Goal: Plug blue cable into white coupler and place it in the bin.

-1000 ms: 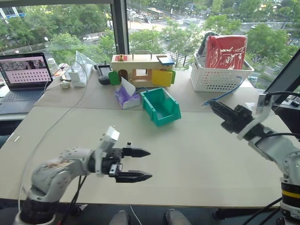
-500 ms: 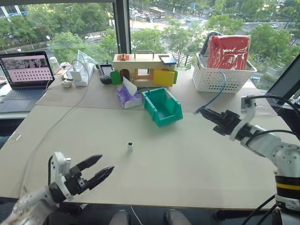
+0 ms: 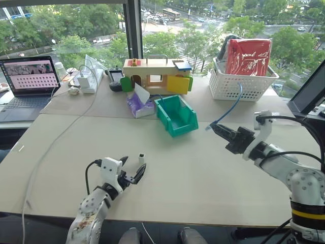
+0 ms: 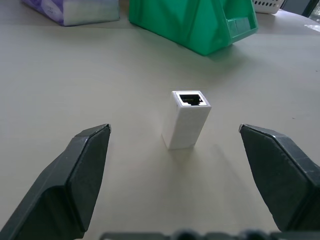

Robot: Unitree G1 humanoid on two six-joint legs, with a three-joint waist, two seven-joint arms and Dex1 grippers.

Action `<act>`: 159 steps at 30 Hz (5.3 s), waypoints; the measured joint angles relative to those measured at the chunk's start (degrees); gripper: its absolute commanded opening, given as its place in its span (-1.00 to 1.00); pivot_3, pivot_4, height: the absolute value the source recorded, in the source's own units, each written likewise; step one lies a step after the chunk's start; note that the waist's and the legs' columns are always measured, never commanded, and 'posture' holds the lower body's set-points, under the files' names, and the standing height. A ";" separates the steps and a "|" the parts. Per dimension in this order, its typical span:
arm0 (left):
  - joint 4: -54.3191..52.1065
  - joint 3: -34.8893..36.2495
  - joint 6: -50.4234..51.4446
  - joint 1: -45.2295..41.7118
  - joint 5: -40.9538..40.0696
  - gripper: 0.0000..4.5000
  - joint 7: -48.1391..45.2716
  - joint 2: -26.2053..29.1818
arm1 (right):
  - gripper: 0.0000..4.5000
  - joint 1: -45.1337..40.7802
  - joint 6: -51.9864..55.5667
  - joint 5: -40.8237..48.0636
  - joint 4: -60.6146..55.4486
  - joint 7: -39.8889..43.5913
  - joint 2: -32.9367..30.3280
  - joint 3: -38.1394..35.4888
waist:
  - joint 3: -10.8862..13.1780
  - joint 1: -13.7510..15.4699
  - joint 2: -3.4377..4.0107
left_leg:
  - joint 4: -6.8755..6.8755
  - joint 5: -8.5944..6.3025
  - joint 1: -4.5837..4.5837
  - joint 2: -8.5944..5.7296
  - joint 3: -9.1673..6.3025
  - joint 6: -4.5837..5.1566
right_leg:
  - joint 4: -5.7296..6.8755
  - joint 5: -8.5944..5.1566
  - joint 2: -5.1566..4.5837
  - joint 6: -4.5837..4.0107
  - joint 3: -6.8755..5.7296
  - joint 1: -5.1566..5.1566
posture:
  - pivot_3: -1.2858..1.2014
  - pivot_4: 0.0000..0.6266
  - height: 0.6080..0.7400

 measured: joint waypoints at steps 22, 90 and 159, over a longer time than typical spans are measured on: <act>7.45 -4.33 -0.19 -7.49 2.89 0.02 3.57 -2.40 | -1.00 9.85 7.47 10.54 -18.60 21.46 -21.24 -1.69 | -0.09 0.92 -0.03 | 0.00 0.00 0.19 -0.09 -0.03 0.00 | -0.04 -0.21 -0.09 0.35 -0.01 0.22 | 0.03 -0.52 0.68; 15.74 -25.44 28.86 -36.36 4.74 -0.72 -28.09 5.42 | -1.00 20.54 -0.05 -8.57 -19.57 -24.35 19.97 16.37 | -0.69 0.53 0.14 | 0.03 0.20 -0.04 -0.46 -0.61 0.32 | -0.01 -0.49 -0.16 0.12 -0.05 0.30 | 0.03 -0.52 0.68; 2.45 -25.75 39.98 -28.69 0.69 -0.72 -8.76 1.91 | -1.00 12.32 19.45 -12.33 -19.62 -19.44 15.14 14.72 | -1.83 0.45 -0.31 | -0.22 0.12 0.32 -0.44 -0.69 0.24 | -0.20 -0.80 -0.20 0.01 -0.08 0.62 | 0.03 -0.52 0.68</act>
